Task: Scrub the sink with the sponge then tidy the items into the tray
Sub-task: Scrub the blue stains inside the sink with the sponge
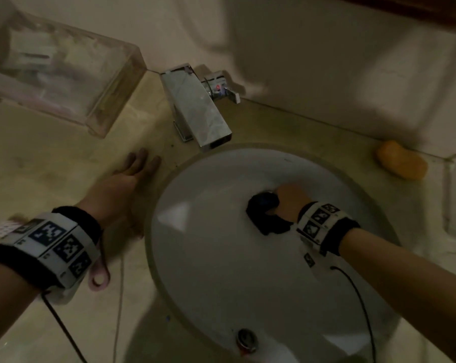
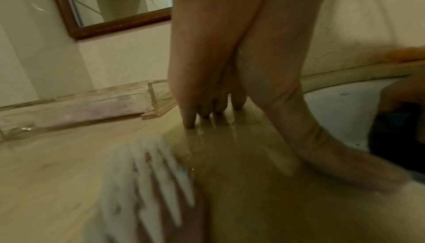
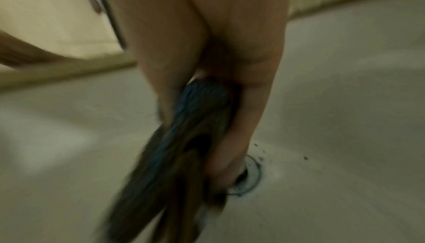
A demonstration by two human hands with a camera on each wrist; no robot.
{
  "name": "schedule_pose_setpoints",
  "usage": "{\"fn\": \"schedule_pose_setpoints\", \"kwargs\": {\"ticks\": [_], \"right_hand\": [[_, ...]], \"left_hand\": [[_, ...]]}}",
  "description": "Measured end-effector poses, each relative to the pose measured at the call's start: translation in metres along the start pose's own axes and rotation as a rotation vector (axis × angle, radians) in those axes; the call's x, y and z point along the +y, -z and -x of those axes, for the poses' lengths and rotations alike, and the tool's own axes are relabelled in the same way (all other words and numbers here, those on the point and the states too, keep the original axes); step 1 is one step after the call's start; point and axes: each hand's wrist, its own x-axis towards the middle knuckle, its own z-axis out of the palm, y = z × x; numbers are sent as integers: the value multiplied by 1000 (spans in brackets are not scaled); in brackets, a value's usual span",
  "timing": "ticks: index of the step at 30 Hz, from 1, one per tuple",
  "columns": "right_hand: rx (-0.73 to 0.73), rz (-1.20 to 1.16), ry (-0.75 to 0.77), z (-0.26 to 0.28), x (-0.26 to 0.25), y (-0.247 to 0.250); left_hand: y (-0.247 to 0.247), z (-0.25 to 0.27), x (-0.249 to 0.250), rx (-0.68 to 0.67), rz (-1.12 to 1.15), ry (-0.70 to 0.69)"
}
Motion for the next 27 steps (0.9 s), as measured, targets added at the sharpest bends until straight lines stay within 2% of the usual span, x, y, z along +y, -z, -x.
{"fn": "schedule_pose_setpoints", "kwargs": {"ticks": [5,8,11,17,20,23,27], "right_hand": [[-412,64,321,45,-26,-16],[-580,243,384,53,-38,-54],[-524,271,279,52,-33,-72],[-250,217,68,37,-18,-53],[-183,235,27,38,-25,-45],[-159,217,54,35,-38,-43],[-73,-56,163,27,-72,-41]], "left_hand": [[0,-1,1,17,9,-14],[-4,-5,-5,40,-5,-21],[-4,-5,-5,27,-18,-25],[-4,-4,-5,40,-19,-27],[-2,-3,-4,26,-28,-18],[-1,-3,-4,11,-37,-17],[-1,-2,-5,15,-23,-24]]}}
